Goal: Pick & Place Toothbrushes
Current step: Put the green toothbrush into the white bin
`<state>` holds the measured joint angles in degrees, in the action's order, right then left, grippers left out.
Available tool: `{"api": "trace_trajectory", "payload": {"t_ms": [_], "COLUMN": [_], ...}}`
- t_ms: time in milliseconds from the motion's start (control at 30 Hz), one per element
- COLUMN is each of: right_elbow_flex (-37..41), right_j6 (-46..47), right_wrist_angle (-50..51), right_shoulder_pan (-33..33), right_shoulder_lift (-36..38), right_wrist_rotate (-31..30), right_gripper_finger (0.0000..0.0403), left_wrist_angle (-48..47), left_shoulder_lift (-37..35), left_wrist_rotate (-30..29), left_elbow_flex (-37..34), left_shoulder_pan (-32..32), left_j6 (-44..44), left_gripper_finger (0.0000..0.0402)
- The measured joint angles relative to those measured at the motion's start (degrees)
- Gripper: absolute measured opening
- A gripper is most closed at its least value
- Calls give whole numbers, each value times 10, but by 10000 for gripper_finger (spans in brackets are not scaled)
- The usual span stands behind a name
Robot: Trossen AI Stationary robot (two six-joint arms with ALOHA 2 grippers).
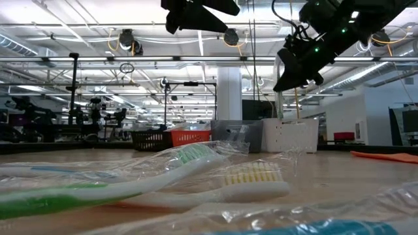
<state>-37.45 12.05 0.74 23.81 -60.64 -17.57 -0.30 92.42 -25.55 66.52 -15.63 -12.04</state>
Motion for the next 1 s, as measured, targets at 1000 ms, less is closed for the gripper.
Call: {"api": "trace_trajectory", "payload": {"t_ms": [1000], "right_elbow_flex": [-45], "right_j6": [-31], "right_wrist_angle": [71], "right_shoulder_pan": [137], "right_shoulder_lift": [-11], "right_wrist_rotate": [165], "right_gripper_finger": [11], "left_wrist_angle": [3], "left_shoulder_lift": [51], "left_wrist_rotate": [1], "left_elbow_flex": [0], "left_shoulder_pan": [16], "left_j6": [-6], "left_gripper_finger": [244]}}
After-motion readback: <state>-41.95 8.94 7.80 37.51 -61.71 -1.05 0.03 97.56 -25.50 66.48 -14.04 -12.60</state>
